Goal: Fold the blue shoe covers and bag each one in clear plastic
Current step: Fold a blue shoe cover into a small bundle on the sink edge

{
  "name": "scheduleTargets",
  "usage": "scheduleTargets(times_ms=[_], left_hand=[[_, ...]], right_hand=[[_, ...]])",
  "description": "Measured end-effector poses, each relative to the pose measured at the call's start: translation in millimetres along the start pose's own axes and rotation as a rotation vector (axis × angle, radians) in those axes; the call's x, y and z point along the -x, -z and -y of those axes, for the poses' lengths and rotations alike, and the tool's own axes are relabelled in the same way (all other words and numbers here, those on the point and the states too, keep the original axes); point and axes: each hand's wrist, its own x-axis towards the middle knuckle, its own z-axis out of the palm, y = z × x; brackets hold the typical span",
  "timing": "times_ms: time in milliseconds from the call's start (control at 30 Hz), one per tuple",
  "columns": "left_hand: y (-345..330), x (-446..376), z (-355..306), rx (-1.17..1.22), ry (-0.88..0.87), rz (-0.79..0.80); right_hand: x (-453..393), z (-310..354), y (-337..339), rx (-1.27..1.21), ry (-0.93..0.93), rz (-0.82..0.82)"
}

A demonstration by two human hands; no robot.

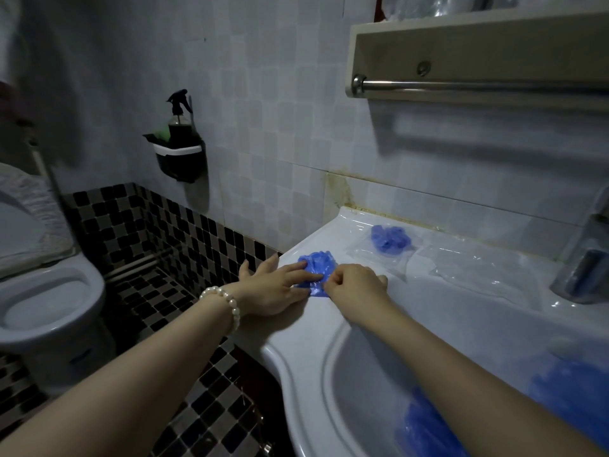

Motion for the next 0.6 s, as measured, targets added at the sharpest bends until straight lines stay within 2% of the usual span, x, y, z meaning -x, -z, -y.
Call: scheduleTargets(times_ms=[100, 167, 267, 433, 600], left_hand=[[1.2, 0.6, -0.8, -0.011, -0.002, 0.004], [2.5, 0.4, -0.8, -0.011, -0.008, 0.008], [3.4, -0.7, -0.9, -0.002, -0.008, 0.012], [3.9, 1.4, -0.5, 0.119, -0.009, 0.010], [-0.4, 2.6, -0.3, 0.051, -0.017, -0.039]], right_hand=[[9.5, -15.5, -4.3, -0.425, 0.090, -0.139], [12.8, -25.9, 0.0, -0.474, 0.194, -0.105], [5.7, -31.6, 7.4, -0.415, 0.230, 0.009], [-3.6, -17.9, 1.4, -0.099, 0.164, 0.010], [-5.5, -2.5, -3.7, 0.180, 0.046, 0.009]])
